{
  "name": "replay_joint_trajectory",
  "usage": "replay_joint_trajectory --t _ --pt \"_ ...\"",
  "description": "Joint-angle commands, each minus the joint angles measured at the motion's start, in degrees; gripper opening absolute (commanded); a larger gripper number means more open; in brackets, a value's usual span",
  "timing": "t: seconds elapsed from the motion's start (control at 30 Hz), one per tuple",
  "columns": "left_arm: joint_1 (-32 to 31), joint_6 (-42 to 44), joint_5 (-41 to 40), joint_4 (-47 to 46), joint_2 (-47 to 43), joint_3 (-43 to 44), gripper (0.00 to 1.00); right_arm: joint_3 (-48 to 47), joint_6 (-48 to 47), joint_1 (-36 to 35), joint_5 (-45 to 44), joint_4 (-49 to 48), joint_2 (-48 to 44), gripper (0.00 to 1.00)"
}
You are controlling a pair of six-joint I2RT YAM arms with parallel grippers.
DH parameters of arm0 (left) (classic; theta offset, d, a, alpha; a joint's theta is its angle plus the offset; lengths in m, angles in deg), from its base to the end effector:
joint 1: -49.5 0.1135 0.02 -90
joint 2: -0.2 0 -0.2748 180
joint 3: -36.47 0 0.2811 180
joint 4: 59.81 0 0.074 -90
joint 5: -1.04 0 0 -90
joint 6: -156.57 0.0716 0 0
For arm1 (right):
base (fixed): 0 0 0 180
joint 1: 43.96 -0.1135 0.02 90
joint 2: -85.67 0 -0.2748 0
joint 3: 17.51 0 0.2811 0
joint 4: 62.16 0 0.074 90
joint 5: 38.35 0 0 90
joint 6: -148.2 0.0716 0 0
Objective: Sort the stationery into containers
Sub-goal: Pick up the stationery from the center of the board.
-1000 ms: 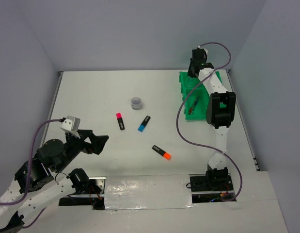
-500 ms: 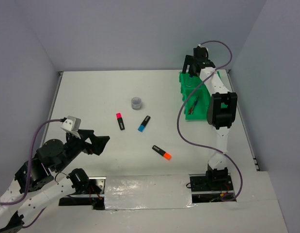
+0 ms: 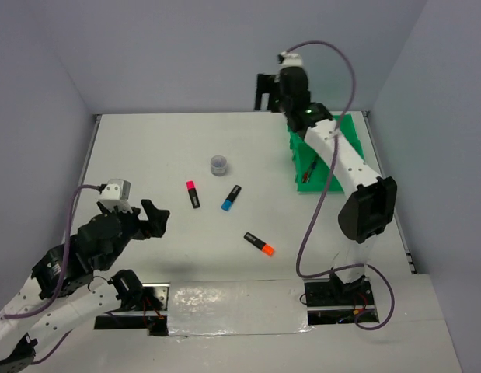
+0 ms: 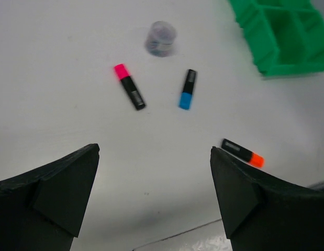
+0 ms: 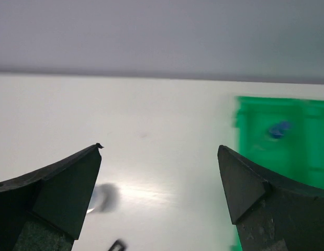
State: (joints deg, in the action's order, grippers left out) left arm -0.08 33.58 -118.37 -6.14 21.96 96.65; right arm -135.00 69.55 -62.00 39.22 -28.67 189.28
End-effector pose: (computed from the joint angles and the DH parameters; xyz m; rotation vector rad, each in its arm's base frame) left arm 0.1024 -0.0660 0.3542 -0.0974 1.8342 -0.5525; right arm 0.4737 0.1381 0.3997 0.0349 1.9068 0.1399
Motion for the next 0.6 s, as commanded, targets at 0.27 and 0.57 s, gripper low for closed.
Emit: replay_joint_trajectory --t 0.27,0.57 --pt "6.8 -13.2 -18.3 12.0 12.8 5.1 0.99 -5.0 -4.1 -19.7 2.2 0.7 18.1 1.0" --pt "8.1 -8.6 -14.5 7.8 11.2 3.8 0.99 -10.5 -3.0 -21.9 3.8 4.1 28.0 1.0"
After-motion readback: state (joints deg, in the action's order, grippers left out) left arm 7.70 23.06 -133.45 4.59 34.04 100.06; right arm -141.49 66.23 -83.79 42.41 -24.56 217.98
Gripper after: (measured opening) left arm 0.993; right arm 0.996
